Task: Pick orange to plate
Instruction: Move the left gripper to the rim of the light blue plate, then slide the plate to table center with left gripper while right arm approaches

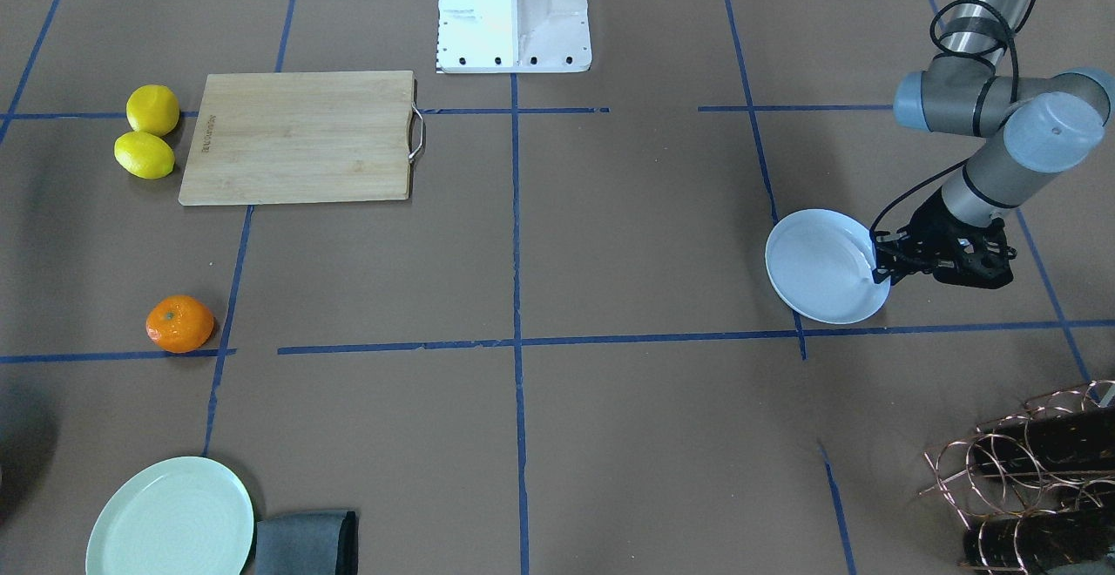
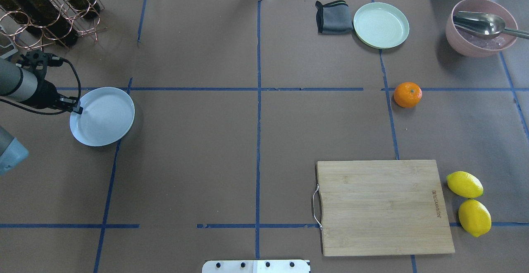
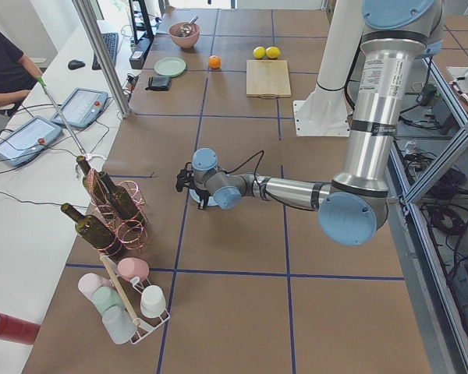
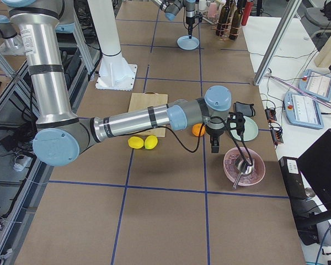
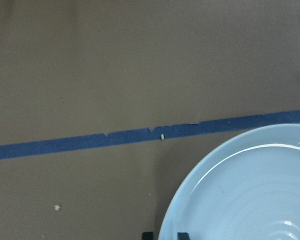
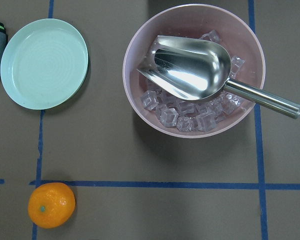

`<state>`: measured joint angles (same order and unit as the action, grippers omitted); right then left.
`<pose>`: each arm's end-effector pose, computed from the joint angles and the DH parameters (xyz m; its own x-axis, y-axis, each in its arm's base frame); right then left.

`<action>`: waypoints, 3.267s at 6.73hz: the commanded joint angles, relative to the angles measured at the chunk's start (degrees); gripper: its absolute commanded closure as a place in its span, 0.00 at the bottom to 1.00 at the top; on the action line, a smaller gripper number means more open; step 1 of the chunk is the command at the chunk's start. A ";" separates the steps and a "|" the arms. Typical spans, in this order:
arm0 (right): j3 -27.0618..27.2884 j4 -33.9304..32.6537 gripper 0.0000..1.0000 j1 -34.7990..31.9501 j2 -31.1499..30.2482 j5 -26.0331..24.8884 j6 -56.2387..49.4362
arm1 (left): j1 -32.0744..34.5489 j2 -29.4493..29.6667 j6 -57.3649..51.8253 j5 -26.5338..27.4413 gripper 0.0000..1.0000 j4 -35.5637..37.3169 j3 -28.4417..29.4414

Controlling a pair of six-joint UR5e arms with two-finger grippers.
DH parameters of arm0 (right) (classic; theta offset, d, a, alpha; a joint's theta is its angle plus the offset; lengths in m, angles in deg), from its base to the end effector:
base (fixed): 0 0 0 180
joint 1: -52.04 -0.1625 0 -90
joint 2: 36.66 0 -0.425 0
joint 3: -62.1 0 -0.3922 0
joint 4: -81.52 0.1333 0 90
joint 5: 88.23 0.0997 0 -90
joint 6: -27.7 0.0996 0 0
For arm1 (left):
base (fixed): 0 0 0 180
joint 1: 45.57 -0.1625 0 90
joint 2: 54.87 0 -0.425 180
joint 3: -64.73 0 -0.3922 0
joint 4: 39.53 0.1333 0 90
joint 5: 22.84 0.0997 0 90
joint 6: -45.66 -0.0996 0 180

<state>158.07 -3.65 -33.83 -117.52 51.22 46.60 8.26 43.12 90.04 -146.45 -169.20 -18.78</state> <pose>0.0170 -0.5646 0.5067 0.6177 0.0149 0.7862 -0.1399 0.9859 0.0913 0.2797 -0.5150 0.5699 0.6375 0.1365 -0.7582 0.0023 0.9838 0.1791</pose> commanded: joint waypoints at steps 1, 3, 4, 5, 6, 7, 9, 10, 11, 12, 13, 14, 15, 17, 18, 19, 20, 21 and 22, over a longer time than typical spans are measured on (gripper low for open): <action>0.09 0.00 0.00 0.00 0.00 0.03 0.00 | -0.30 0.00 0.26 -0.40 0.82 -0.06 -0.25; -0.08 -0.09 0.00 0.00 0.00 1.08 0.00 | -0.04 -0.78 0.00 -1.44 1.00 0.20 -1.81; -0.43 -0.35 0.00 0.00 0.44 1.17 0.09 | 1.27 -0.70 0.00 -8.15 1.00 1.60 -4.09; -0.96 -0.44 0.00 0.35 1.05 1.17 2.09 | 6.93 0.60 0.00 -13.70 1.00 4.40 -4.72; -0.70 0.26 0.00 2.01 1.93 1.09 7.76 | 7.86 2.36 0.26 -14.54 1.00 8.25 -7.34; -0.70 0.35 0.00 5.68 3.50 0.82 11.30 | 8.13 8.03 0.96 -14.46 1.00 14.56 -7.80; -0.79 0.53 0.00 13.49 5.43 -5.72 15.80 | 6.91 17.18 16.51 -14.11 1.00 17.17 -7.45; -0.96 0.61 0.00 17.71 7.19 -8.47 20.00 | 2.73 20.88 26.27 -13.59 1.00 16.91 -7.45; -1.14 0.61 0.00 20.89 9.30 -10.76 23.78 | -2.62 25.18 34.20 -8.19 1.00 16.73 -6.76; -1.66 0.53 0.00 21.79 10.53 -11.30 25.21 | -10.07 28.10 39.67 0.39 1.00 15.08 -4.84; -1.84 0.53 0.00 21.97 10.81 -11.31 25.31 | -13.45 30.04 45.30 6.22 1.00 7.66 0.58; -2.10 0.53 0.00 21.97 10.81 -11.31 25.31 | -17.14 32.23 49.44 10.54 1.00 1.85 6.72; -2.11 0.53 0.00 21.97 10.81 -11.31 25.31 | -19.18 32.86 49.57 15.89 1.00 0.22 9.13; -2.11 0.53 0.00 22.06 10.81 -11.31 25.40 | -19.73 32.44 48.96 16.39 1.00 0.03 9.16; -2.11 0.53 0.00 22.06 10.81 -11.31 25.40 | -17.29 31.91 45.13 15.60 0.62 0.55 7.24; -2.11 0.53 0.00 22.06 10.72 -11.31 25.40 | -15.27 28.34 42.57 10.55 0.01 0.73 4.35; -2.89 0.53 0.00 22.41 10.55 -11.31 25.40 | -12.81 26.56 39.32 8.24 0.00 1.08 0.76; -4.29 0.61 0.00 23.37 10.63 -11.66 25.31 | -11.39 25.32 34.59 7.87 0.00 2.22 -2.50; -5.78 4.01 0.00 25.21 10.37 -13.05 25.49 | -9.99 25.40 30.97 6.99 0.00 7.45 -4.88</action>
<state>153.91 -2.17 -10.30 -106.97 39.31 71.98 -3.51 69.13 125.55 -138.32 -165.96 -20.46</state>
